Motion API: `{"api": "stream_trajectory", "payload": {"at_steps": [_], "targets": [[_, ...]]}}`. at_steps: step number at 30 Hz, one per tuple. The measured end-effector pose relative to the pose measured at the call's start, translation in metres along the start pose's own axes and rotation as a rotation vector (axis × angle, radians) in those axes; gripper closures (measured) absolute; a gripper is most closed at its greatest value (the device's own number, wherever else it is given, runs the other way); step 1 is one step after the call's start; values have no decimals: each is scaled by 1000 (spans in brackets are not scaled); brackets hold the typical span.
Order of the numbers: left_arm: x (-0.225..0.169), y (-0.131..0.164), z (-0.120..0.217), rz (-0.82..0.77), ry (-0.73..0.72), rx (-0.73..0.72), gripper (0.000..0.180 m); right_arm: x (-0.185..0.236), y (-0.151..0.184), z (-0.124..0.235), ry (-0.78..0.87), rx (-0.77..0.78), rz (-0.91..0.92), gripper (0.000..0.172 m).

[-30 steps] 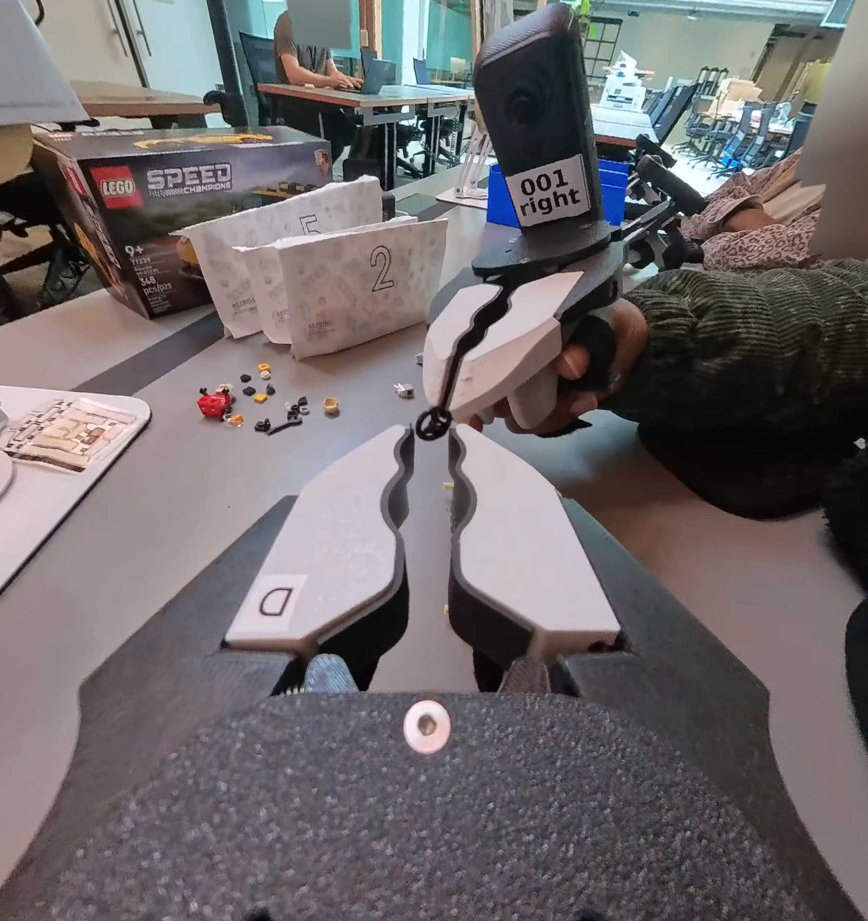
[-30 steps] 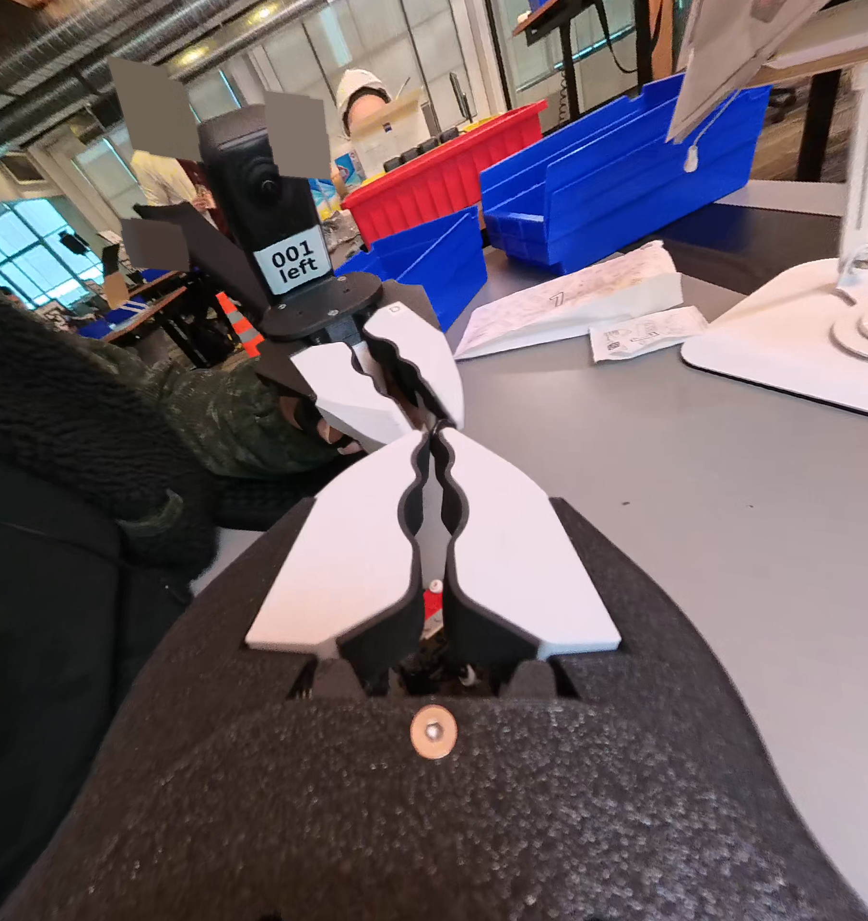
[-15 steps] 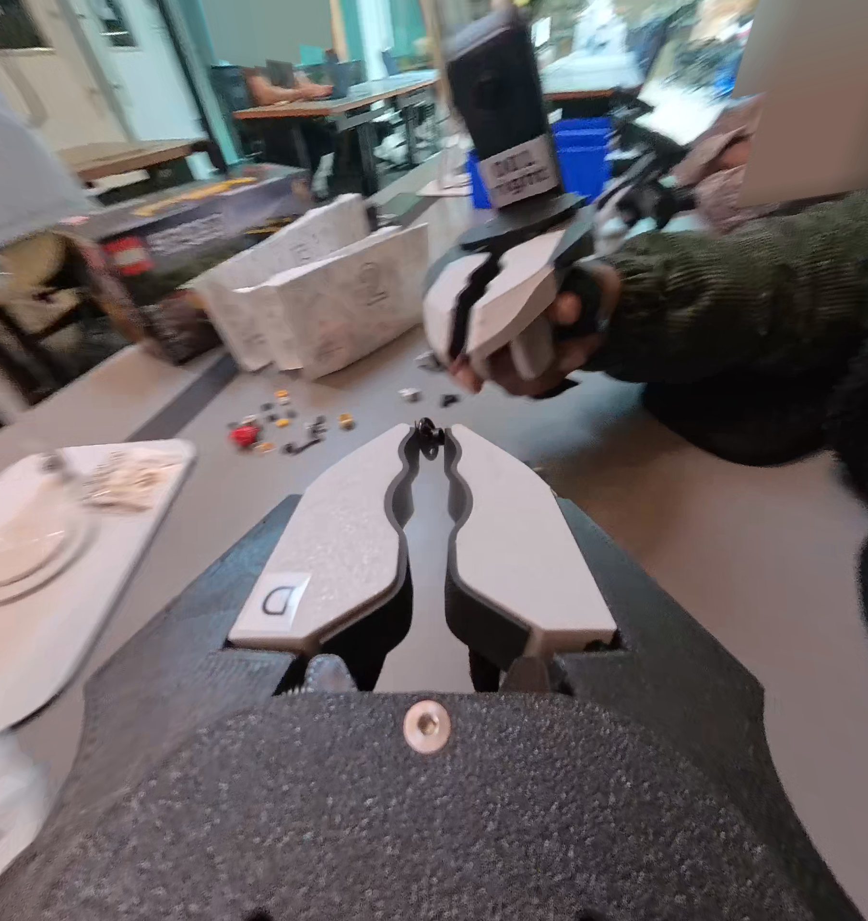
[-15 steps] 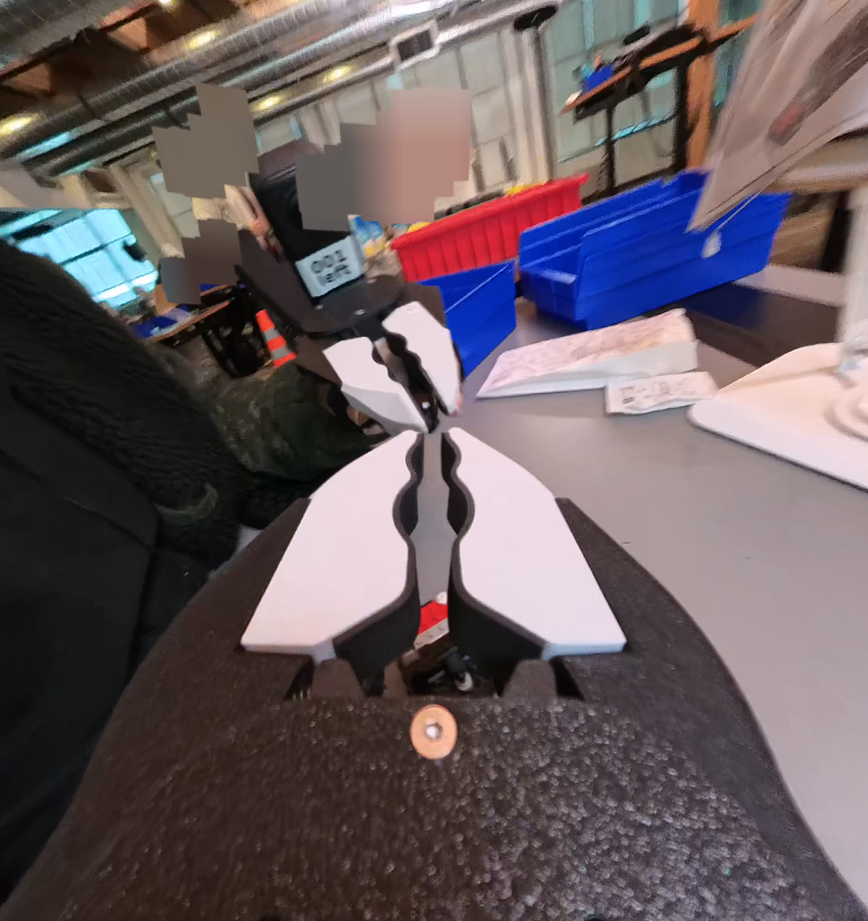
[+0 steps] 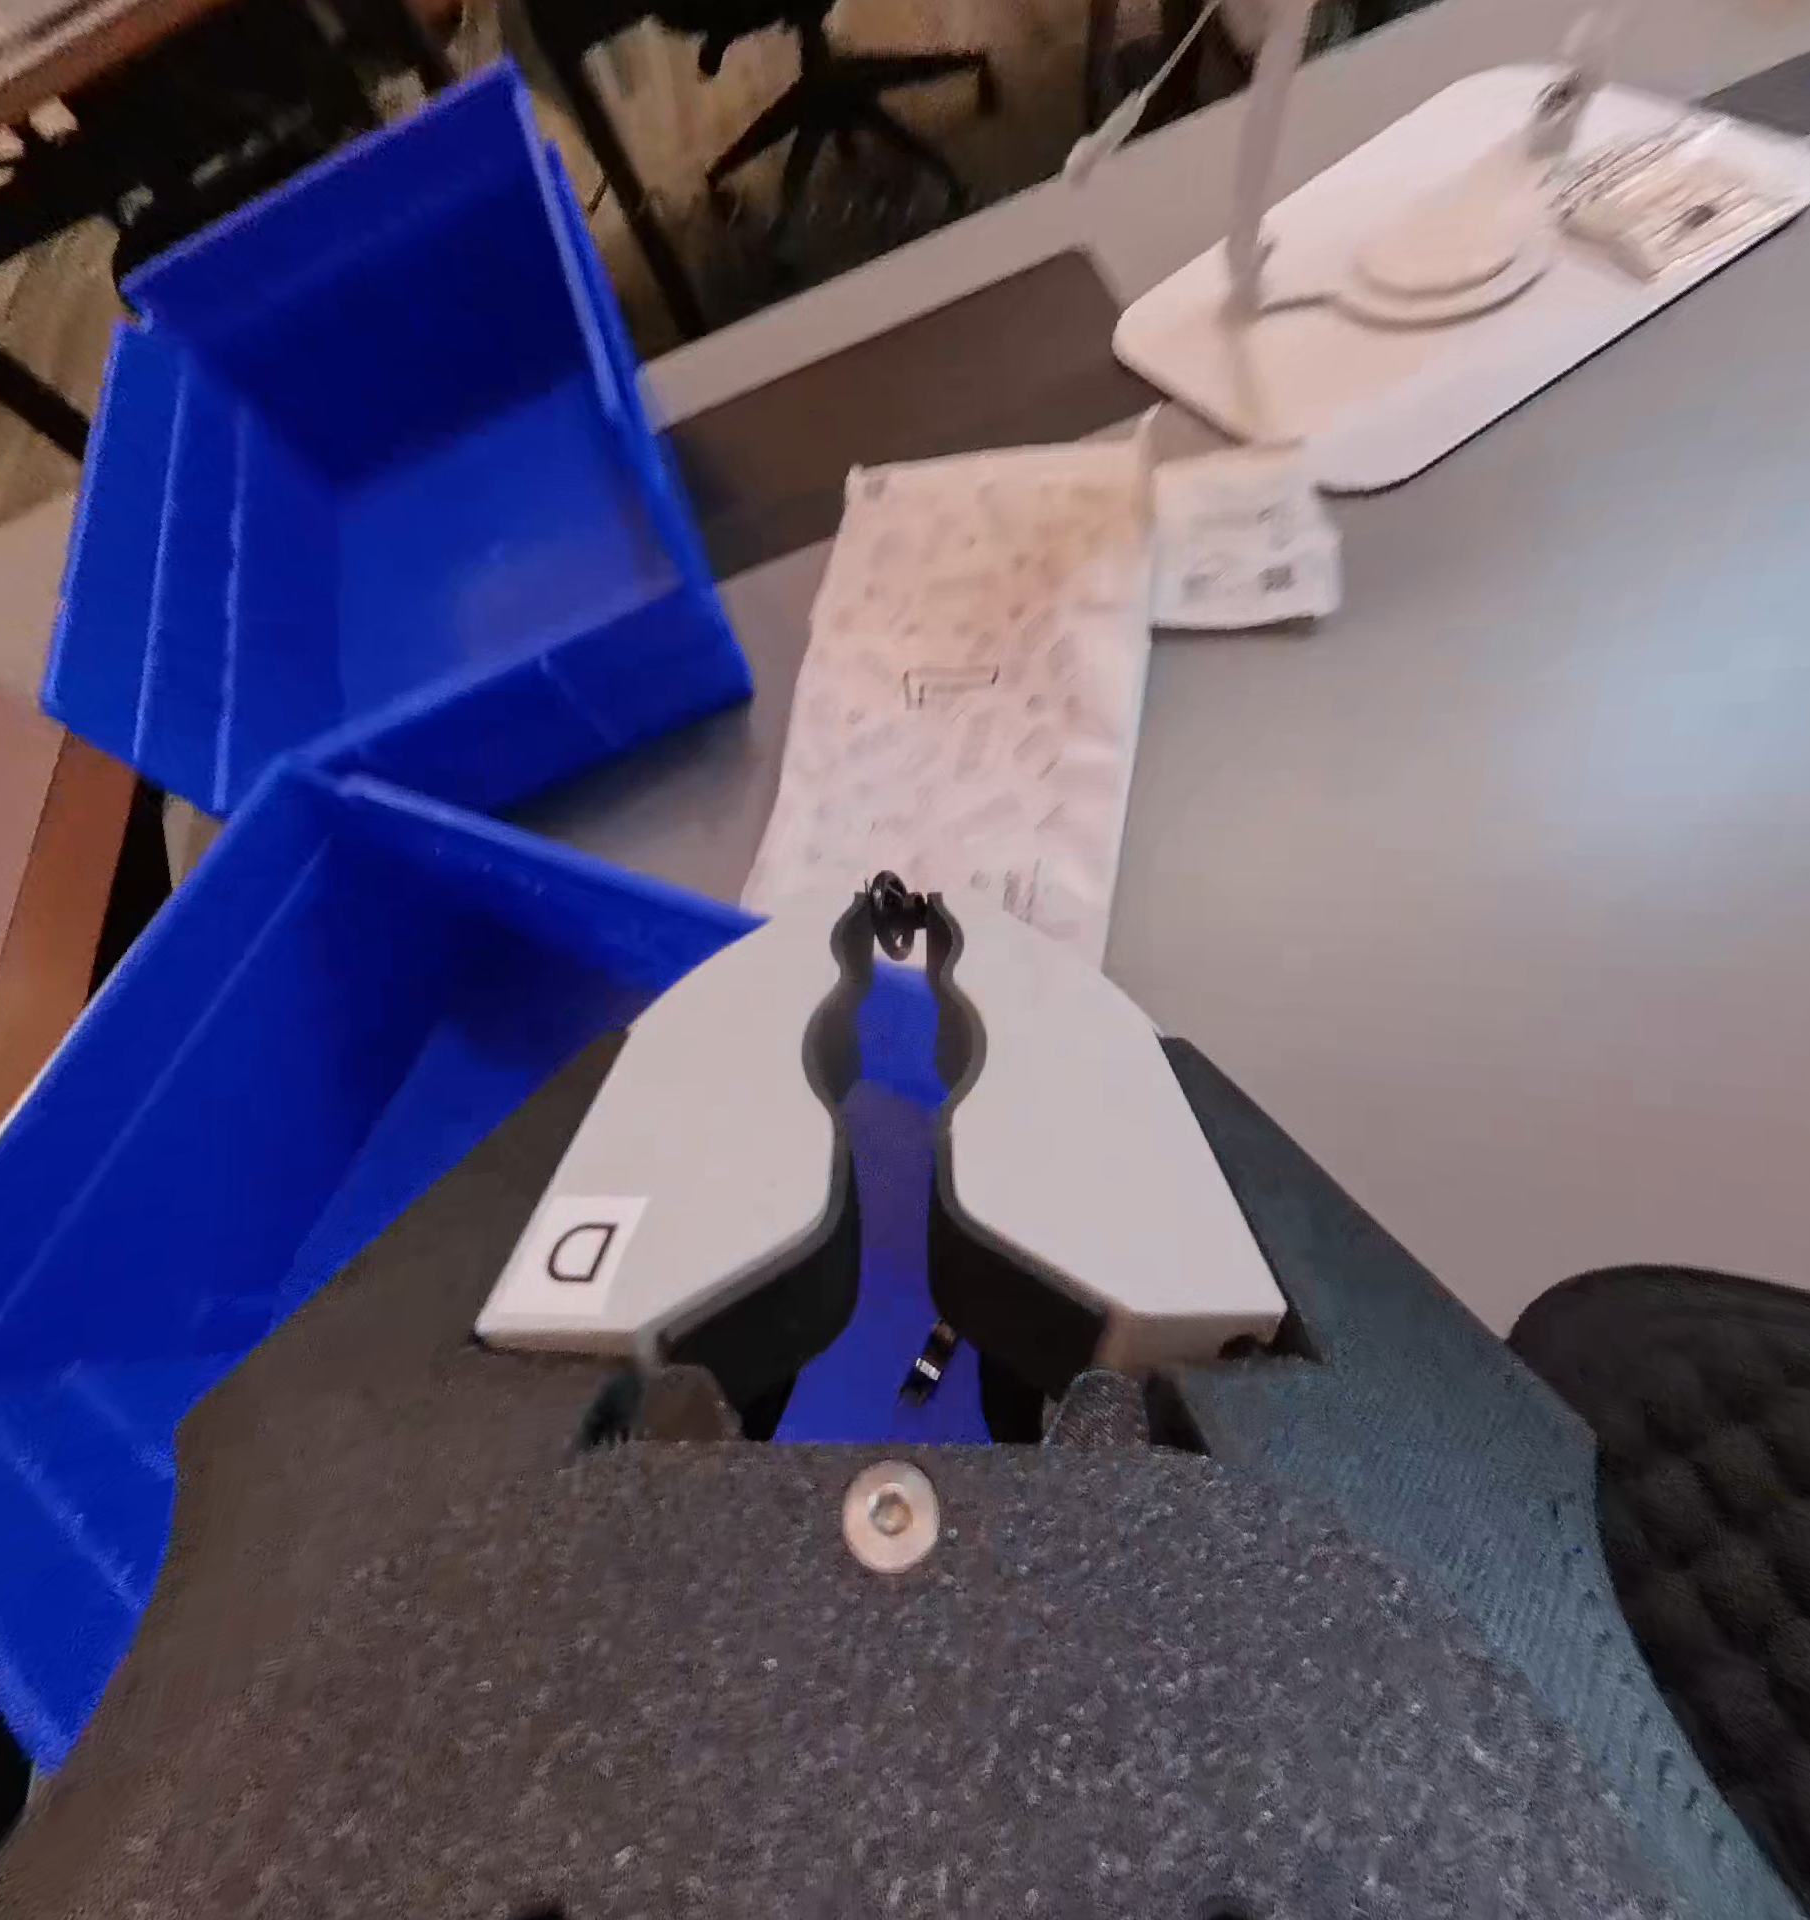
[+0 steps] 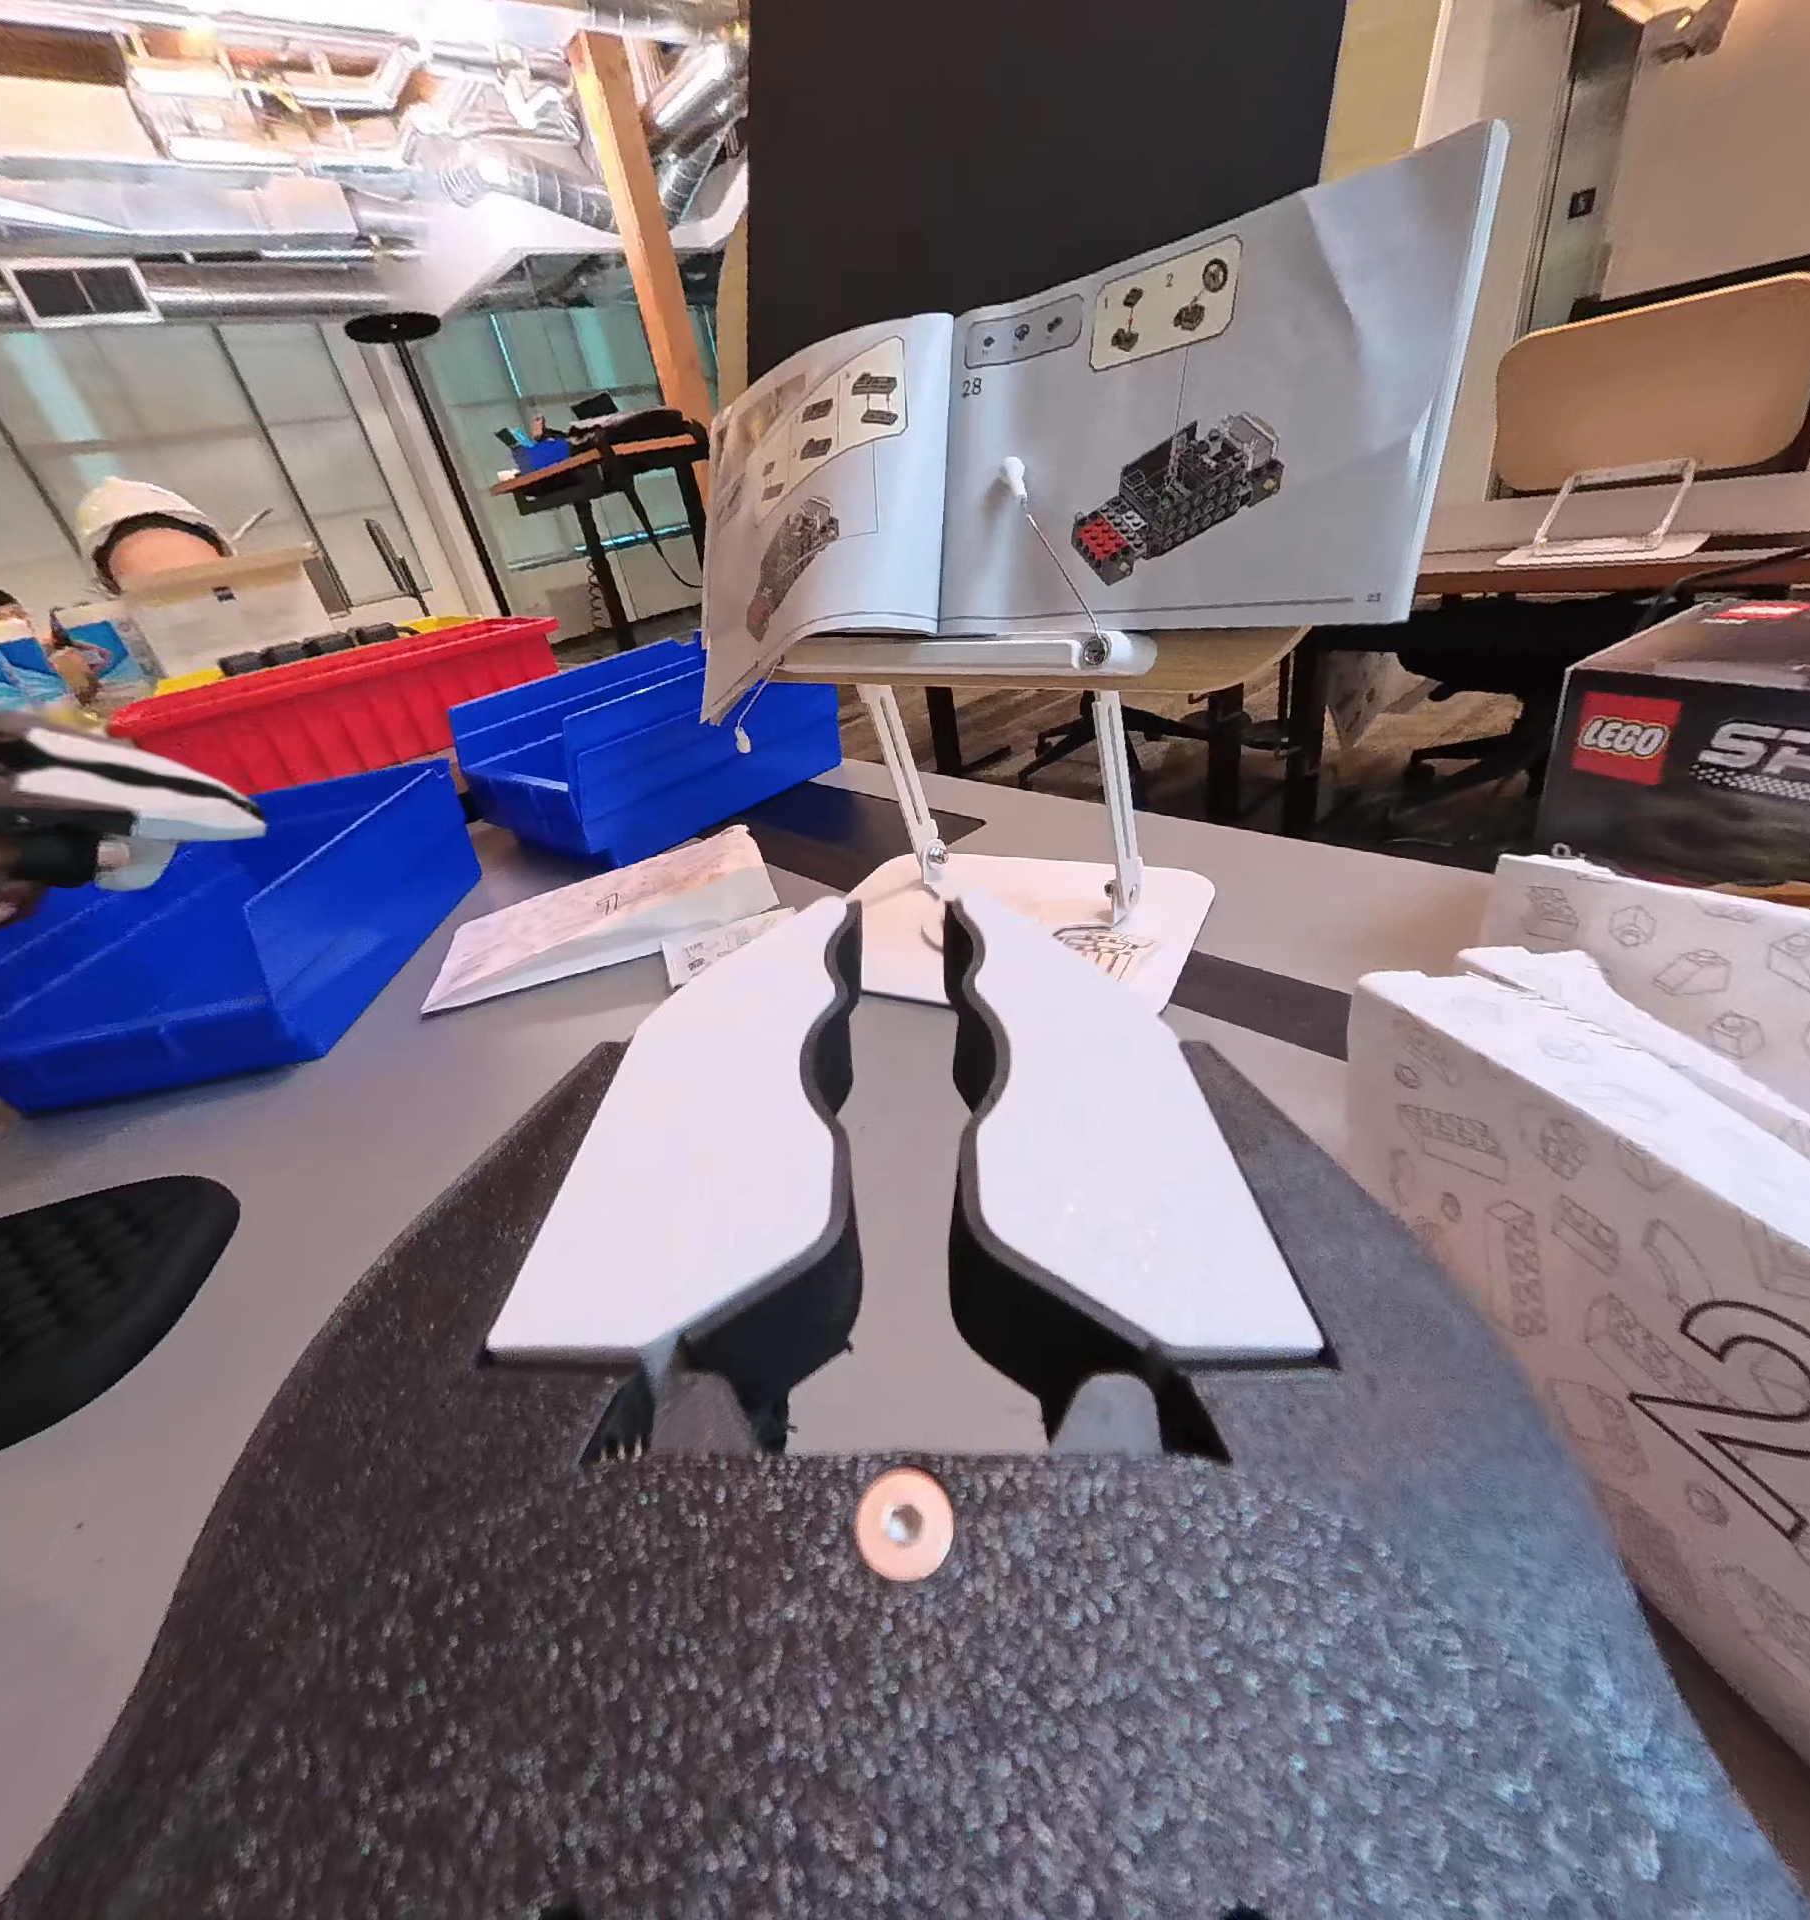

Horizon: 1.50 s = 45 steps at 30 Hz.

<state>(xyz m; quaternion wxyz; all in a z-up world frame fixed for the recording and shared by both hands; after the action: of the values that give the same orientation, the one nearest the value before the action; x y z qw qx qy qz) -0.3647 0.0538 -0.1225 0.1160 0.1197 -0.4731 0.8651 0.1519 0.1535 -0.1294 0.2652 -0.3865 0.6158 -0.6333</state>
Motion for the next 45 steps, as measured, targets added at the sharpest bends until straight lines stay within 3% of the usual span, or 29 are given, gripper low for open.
{"api": "stream_trajectory", "payload": {"at_steps": [3, 15, 18, 21, 25, 28, 35, 40, 45], "targets": [[4, 14, -2, 12, 3, 29, 172, 2, 3, -3, 3, 18, 8, 158], [6, 21, -15, 8, -41, 79, 171, 5, 13, -10, -1, 69, 14, 158], [-2, 0, -7, 19, -42, -56, 172, 4, 16, -11, -5, 74, 0, 158], [-55, -35, -10, -94, 135, -183, 171, 4, 20, -14, -15, 87, -14, 158], [-142, -51, -47, -306, 345, -108, 172, 6, 22, -15, -23, 97, -12, 158], [-174, -42, -82, -376, 355, -3, 172, 8, 20, -14, -18, 90, 7, 158], [-182, -19, -117, -296, 419, 173, 167, 6, 23, -14, -9, 104, 17, 158], [-178, -14, -119, -198, 493, 209, 140, 5, 28, -16, -15, 118, 5, 158], [-176, -11, -117, -152, 534, 211, 125, 5, 31, -17, -16, 127, 7, 158]]}}
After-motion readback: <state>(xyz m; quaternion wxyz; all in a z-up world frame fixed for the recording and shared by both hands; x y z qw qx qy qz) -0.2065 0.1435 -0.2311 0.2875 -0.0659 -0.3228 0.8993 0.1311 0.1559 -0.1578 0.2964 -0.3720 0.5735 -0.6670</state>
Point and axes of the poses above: each gripper's, where its closed fingertips meet, z back along the fingers, y out of its underside, x = y × z across the jaws, the point moved 8 cm from there along z, back along the fingers, and after that the axes turned 6 degrees about -y, right-handed, at the moved point
